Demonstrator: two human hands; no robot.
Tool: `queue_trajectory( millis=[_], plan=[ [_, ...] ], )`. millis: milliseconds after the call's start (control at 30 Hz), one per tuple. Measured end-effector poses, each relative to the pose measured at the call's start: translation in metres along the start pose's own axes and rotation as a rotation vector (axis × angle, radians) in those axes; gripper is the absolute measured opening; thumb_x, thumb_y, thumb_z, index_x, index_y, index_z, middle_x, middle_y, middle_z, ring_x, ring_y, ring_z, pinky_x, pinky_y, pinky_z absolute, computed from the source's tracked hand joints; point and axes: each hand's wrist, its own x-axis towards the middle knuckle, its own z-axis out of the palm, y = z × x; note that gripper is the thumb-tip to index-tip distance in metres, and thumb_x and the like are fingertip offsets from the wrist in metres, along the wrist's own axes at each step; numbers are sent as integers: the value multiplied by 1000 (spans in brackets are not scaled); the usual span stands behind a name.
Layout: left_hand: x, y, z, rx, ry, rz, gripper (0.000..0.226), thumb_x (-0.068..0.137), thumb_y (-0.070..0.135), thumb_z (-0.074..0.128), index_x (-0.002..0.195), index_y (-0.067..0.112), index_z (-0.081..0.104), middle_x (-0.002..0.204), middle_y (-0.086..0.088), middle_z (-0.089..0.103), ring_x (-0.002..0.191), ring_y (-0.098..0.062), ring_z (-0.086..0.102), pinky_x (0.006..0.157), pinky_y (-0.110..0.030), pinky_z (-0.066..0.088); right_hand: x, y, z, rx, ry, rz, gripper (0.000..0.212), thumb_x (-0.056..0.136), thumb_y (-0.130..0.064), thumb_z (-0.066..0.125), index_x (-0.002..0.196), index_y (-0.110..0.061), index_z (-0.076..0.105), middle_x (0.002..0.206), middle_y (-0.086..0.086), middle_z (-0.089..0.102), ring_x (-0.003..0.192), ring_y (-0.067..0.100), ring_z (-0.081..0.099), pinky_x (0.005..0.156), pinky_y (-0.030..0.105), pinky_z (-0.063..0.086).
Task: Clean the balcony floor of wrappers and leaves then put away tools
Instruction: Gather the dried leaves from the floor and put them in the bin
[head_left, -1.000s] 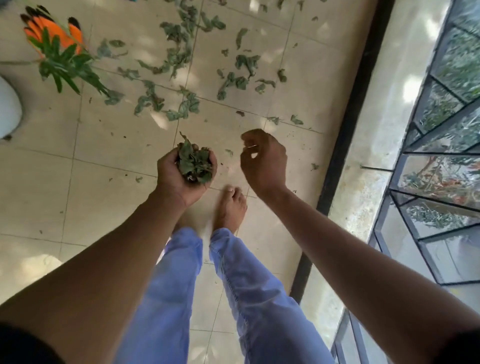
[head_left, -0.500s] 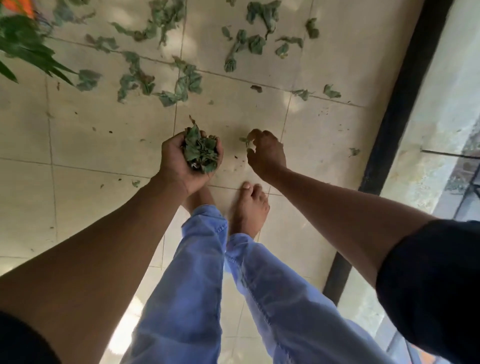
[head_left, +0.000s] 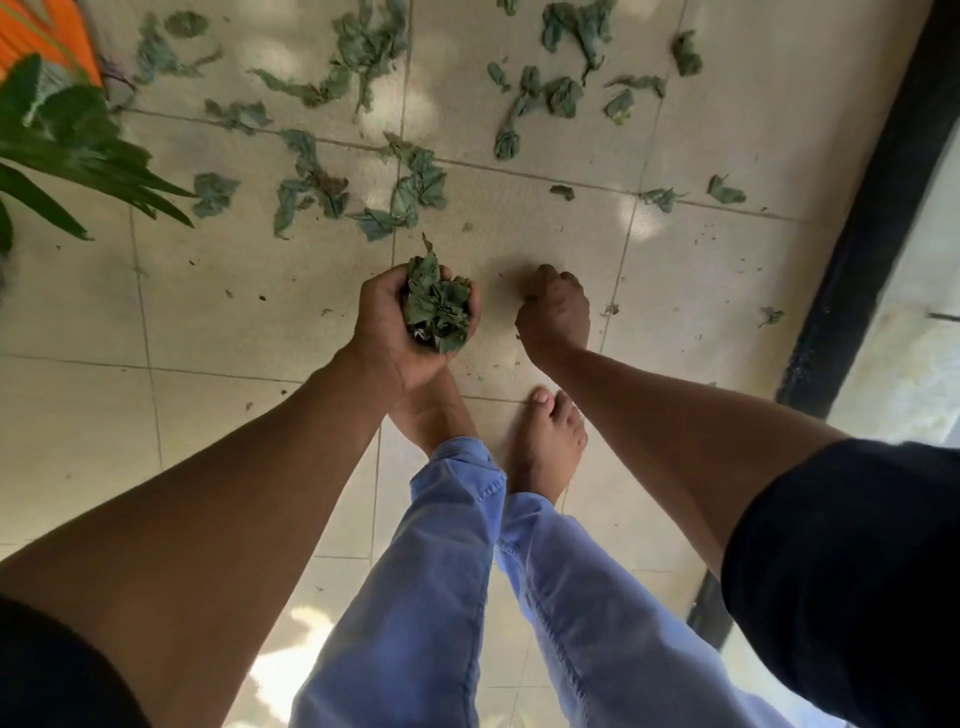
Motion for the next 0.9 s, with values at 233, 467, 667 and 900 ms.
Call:
queue_trajectory(
  millis=[233,467,667,900],
  plan=[
    [-13,8,27,-18,16,5,35,96,23,52,70,5,67,80,-9,64,79,-28,66,72,-34,61,-3,-11,-34,87,-23,186,30,79,-1,55,95,-23,67,94,-5,63,82,19,56,67,26,39],
    [-72,-5,90,10,-10,-18,15,83,15,57,71,8,63,76,-6,61,80,-25,61,77,-32,59,-17,-3,-148,264,-42,278,15,80,-10,70,90,-22,73,87,-9,72,76,12,66,64,21,48],
    [-81,1,144,29,-23,-16,26,95,17,50,75,6,62,76,-8,62,78,-25,61,75,-34,61,17,8,-207,247,21,331,19,77,-10,60,79,-22,74,82,-3,76,75,21,72,65,23,57],
    [-4,-1,155,115,-83,-28,27,97,19,47,79,6,61,81,-11,58,74,-26,62,68,-34,61,37,47,-146,-114,153,113,33,95,-16,36,127,-14,41,124,24,52,115,49,54,93,52,41]
  ],
)
